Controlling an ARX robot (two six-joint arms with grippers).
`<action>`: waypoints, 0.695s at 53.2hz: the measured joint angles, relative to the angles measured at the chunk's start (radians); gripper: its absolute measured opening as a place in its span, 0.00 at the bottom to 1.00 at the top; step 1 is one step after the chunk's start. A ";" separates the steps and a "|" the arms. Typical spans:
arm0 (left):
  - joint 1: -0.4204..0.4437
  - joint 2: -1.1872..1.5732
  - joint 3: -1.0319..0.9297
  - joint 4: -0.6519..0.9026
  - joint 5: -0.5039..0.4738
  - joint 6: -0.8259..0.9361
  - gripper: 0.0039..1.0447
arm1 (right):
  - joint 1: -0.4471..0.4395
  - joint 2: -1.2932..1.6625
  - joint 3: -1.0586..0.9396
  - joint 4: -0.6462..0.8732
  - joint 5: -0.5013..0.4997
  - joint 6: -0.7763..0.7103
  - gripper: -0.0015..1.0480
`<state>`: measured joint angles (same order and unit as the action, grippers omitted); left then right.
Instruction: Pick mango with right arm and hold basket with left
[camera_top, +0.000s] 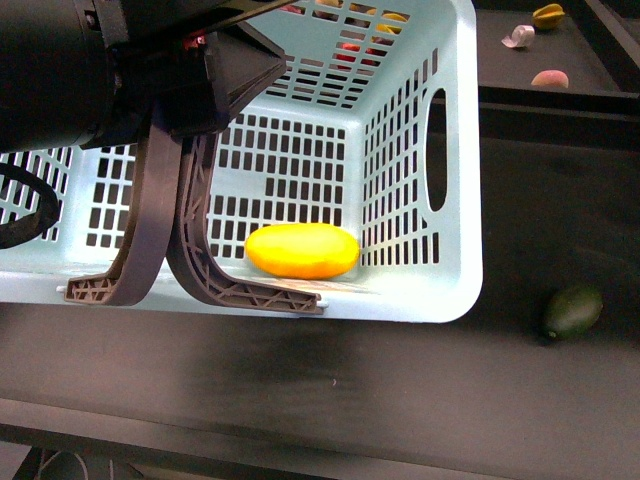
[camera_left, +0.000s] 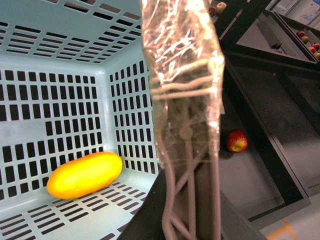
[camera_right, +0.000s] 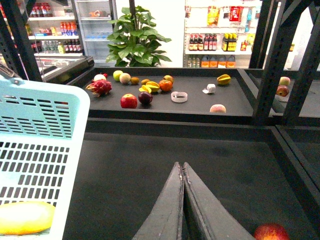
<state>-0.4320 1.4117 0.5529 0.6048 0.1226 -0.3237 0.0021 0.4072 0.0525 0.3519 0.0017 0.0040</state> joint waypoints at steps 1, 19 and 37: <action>0.000 0.000 0.000 0.000 0.000 0.000 0.05 | 0.000 -0.009 -0.003 -0.006 0.000 0.000 0.02; 0.000 0.000 0.000 0.000 0.000 0.001 0.05 | 0.000 -0.118 -0.047 -0.062 0.000 0.000 0.02; 0.000 0.000 0.000 0.000 0.000 0.000 0.05 | 0.000 -0.216 -0.047 -0.157 -0.001 0.000 0.02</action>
<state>-0.4320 1.4117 0.5529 0.6048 0.1226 -0.3233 0.0021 0.1909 0.0051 0.1947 0.0010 0.0036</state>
